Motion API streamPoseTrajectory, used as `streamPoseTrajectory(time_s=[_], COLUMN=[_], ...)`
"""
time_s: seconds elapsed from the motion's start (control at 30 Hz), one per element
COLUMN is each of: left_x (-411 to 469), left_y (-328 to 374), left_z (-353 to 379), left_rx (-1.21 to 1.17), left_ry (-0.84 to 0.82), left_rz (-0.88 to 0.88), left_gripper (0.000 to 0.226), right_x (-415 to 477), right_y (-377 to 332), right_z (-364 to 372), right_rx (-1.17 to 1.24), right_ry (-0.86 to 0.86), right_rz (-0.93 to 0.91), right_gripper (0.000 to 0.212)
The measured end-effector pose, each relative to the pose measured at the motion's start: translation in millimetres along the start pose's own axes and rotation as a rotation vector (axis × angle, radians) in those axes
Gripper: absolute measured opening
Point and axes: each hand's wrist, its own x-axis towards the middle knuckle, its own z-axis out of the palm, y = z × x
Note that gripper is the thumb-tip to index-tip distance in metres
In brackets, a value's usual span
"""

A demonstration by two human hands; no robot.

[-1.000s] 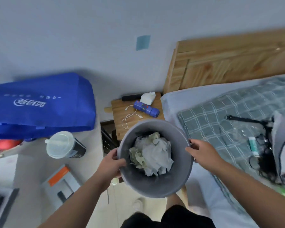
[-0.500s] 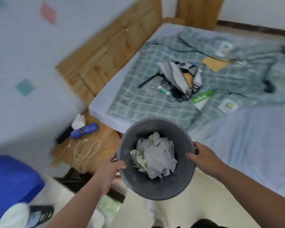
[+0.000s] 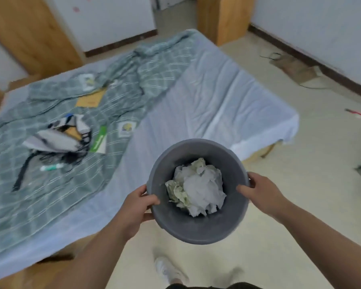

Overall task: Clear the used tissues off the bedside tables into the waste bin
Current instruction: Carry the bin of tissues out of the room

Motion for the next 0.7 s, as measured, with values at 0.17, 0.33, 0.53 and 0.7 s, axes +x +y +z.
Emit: streamPoseTrajectory(time_s=[0.17,0.33,0.53,0.7], left_x=[26,56,105,175], left_y=[30,55,94,133], left_z=[153,270,351,388], left_rx=[0.161,0.308,0.453,0.513], left_ry=[-0.206,-0.374,-0.495,-0.546], left_rz=[-0.014,-0.009,0.001,-0.018], left_gripper=[0.046,0.045,0.042,0.041], right_x=[-46,-82,-71,-16], right_y=[96,161,196,197], right_z=[-113,-184,-223,-244], right_rx=[0.113,0.191,0.25,0.259], right_ry=[0.212,0.389,0.484,0.524], right_rz=[0.159,0.275,0.395,0.435], right_gripper=[0.009,0.009,0.009,0.01])
